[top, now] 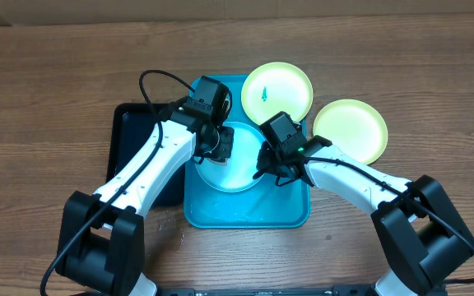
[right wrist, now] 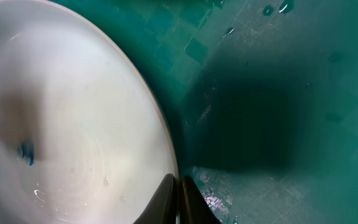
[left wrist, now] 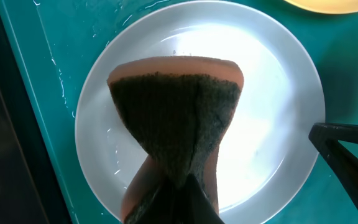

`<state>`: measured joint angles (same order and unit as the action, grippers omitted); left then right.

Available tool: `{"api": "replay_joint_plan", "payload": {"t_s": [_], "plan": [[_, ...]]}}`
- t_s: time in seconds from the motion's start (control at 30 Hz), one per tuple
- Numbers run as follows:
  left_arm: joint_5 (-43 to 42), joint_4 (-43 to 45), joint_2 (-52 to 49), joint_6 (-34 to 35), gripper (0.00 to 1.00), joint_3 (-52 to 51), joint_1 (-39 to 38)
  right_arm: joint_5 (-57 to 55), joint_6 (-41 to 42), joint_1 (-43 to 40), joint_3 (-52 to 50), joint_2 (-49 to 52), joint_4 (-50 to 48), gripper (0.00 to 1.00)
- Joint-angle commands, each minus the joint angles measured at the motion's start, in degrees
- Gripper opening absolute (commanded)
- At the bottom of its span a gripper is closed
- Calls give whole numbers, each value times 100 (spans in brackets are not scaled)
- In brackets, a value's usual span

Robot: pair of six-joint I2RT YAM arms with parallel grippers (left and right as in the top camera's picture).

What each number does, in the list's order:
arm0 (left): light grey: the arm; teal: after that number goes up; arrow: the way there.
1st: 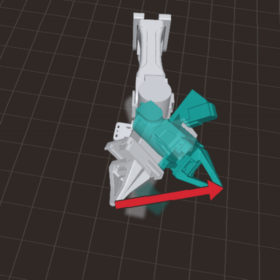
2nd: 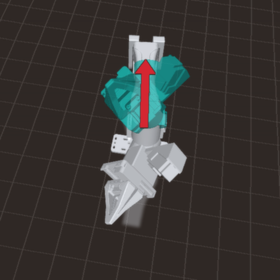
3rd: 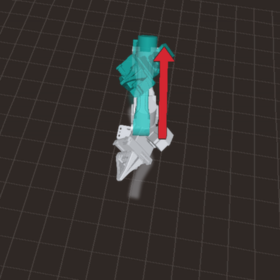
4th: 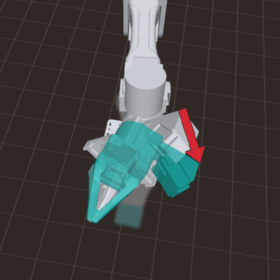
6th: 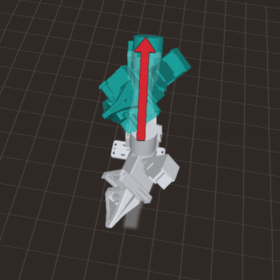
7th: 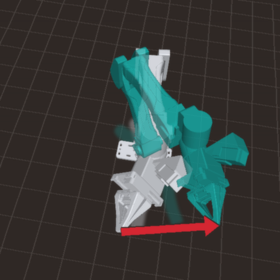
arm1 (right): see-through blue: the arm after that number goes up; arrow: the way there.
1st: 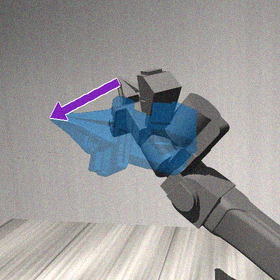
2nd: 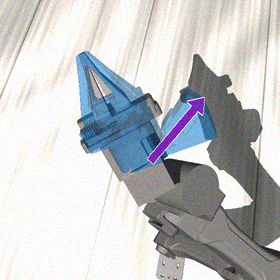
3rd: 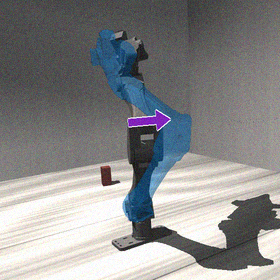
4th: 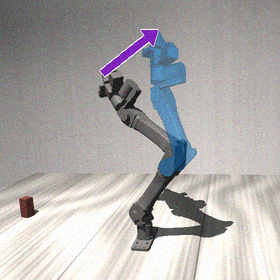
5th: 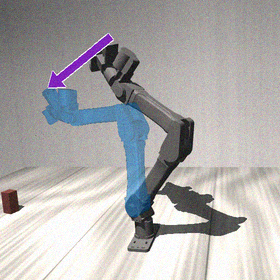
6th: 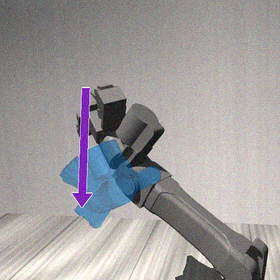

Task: Clean dirty plates on tray and stack at the side
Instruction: 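Press the sponge onto the blue plate while the right gripper holds the rim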

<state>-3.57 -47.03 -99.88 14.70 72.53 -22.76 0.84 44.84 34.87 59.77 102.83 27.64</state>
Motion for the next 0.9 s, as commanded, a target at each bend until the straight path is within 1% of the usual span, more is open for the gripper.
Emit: {"api": "replay_joint_plan", "payload": {"t_s": [0.0, 0.03, 0.07, 0.13, 0.2, 0.47, 0.87], "plan": [[83, 44, -13, 74, 4, -17, 24, -74, -9, 0, 24, 39, -13, 12], [83, 44, -15, 76, 4, -17, 24, -74, -9, 0, 24, 39, -13, 17], [83, 44, -15, 76, 4, -17, 24, -76, -9, 0, 24, 39, -13, 19], [83, 48, -15, 76, 4, -17, 24, -76, -11, 0, 24, 39, -15, 18], [83, 48, -15, 76, 4, -17, 24, -76, -11, 9, 24, 39, -15, 14], [81, 44, -15, 74, 4, -17, 24, -271, -11, 131, 24, 39, -31, 13], [81, 39, -15, 74, 4, -17, 24, -271, -9, 140, 17, 79, -33, 12]]}}
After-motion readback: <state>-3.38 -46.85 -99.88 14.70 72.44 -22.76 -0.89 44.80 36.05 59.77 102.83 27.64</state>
